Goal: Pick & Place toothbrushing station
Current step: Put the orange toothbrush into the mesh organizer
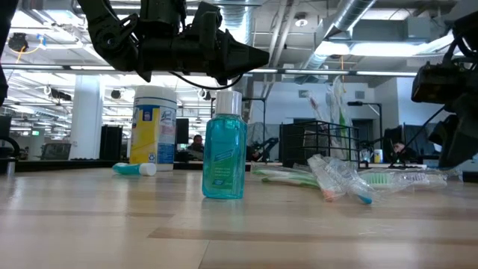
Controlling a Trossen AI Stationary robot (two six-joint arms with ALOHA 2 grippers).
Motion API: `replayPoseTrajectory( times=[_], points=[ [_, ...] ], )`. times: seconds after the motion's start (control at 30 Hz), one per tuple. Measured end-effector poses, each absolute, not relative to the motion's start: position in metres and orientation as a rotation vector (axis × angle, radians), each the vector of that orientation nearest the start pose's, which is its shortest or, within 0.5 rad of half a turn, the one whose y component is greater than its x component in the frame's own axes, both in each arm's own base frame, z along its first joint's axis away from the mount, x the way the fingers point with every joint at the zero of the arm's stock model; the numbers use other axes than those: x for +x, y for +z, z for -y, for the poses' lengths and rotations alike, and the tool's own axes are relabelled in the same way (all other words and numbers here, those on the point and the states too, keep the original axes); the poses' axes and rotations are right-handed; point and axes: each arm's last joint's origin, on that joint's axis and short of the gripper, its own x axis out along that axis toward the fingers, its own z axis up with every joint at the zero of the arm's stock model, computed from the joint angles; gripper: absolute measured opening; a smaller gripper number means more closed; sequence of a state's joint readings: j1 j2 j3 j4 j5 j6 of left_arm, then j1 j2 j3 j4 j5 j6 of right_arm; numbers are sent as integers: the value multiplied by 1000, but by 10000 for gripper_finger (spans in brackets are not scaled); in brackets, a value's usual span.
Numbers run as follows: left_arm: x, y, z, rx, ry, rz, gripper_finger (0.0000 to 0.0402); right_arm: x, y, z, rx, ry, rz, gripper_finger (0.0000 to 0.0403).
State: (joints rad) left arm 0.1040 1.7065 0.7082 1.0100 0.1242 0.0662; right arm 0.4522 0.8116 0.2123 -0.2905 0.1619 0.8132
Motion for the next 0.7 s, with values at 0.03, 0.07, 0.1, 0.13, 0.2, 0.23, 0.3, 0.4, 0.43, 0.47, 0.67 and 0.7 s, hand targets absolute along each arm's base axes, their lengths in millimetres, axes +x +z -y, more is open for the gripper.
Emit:
replayPoseTrajectory(
  times=[0.03,0.07,0.1,0.13,0.2,0.23,0.3,0.4,0.43,0.47,0.67,0.7],
  points=[
    [334,193,-31,68,-19,12,76,123,131,-55,488,-90,-898,117],
    [334,193,-31,67,-20,12,76,123,131,-55,487,-91,-900,117],
    [334,193,-31,68,-19,12,76,123,131,-55,486,-91,-900,117],
    [334,193,-31,67,-20,12,76,123,131,-55,486,-91,-900,117],
    [334,193,-31,67,-20,12,76,123,131,-55,484,-93,-905,117],
    [334,193,-31,67,-19,12,76,123,130,-55,483,-95,-909,117],
    [334,193,-31,67,-20,12,76,124,129,-55,493,-102,-917,117],
    [334,193,-31,67,-20,12,76,124,126,-55,496,-114,-939,117],
    [334,193,-31,67,-20,12,76,124,126,-55,495,-116,-942,117],
    [334,193,-31,67,-20,12,76,125,125,-56,492,-119,-947,117],
    [334,193,-31,67,-20,12,76,127,121,-57,482,-129,-965,117],
    [334,193,-31,67,-20,12,76,128,120,-57,483,-129,-964,117]
  ],
)
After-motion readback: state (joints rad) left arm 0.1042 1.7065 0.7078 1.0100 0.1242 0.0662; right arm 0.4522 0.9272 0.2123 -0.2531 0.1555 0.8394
